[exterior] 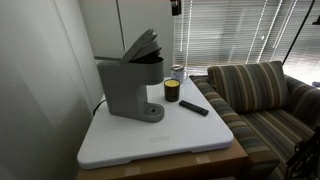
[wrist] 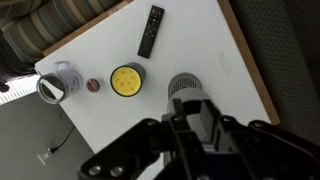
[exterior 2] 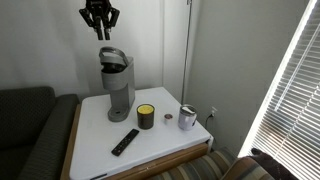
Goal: Close the coffee maker
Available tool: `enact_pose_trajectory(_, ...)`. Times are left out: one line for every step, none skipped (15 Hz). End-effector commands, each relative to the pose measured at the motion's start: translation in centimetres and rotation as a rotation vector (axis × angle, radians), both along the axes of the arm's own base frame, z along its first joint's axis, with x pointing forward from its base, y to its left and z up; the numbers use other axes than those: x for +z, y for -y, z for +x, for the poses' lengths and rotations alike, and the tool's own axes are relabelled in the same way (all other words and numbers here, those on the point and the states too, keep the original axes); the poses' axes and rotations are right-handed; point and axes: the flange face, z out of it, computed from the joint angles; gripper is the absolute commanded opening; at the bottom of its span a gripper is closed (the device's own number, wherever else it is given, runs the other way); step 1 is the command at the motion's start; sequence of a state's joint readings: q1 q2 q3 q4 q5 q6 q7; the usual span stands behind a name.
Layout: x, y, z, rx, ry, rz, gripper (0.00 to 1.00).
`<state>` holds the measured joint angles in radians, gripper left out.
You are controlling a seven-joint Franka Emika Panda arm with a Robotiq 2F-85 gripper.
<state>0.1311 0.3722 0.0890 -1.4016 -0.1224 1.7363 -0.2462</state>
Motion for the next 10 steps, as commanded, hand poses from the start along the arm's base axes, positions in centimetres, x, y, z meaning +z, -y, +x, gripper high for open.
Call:
enact_pose_trajectory(-0.3, -1.9, 2.8, -0.009, 0.006, 0.009, 0.01)
enact_pose_trajectory(-0.5, -2.4, 3.2, -0.009, 0.013, 0.019, 0.00)
enact_pose_trajectory(-0.6, -2.8, 3.6, -0.015, 0.020, 0.030, 0.00)
enact_pose_trajectory(-0.8, -3.2, 3.9, -0.023, 0.028, 0.038, 0.00)
enact_pose_trajectory(-0.9, -3.5, 4.1, -0.026, 0.037, 0.044, 0.00)
enact_pose_trajectory(-1.0, -3.8, 4.3, -0.027, 0.048, 0.053, 0.00)
enact_pose_trajectory(-1.1, -4.0, 4.5, -0.031, 0.049, 0.060, 0.00)
enact_pose_trajectory(-1.2, -4.2, 4.6, -0.038, 0.059, 0.068, 0.00)
enact_pose_trajectory(-1.3, -4.5, 4.7, -0.040, 0.070, 0.075, 0.00)
enact_pose_trajectory(-1.4, -4.7, 4.7, -0.041, 0.071, 0.077, 0.00)
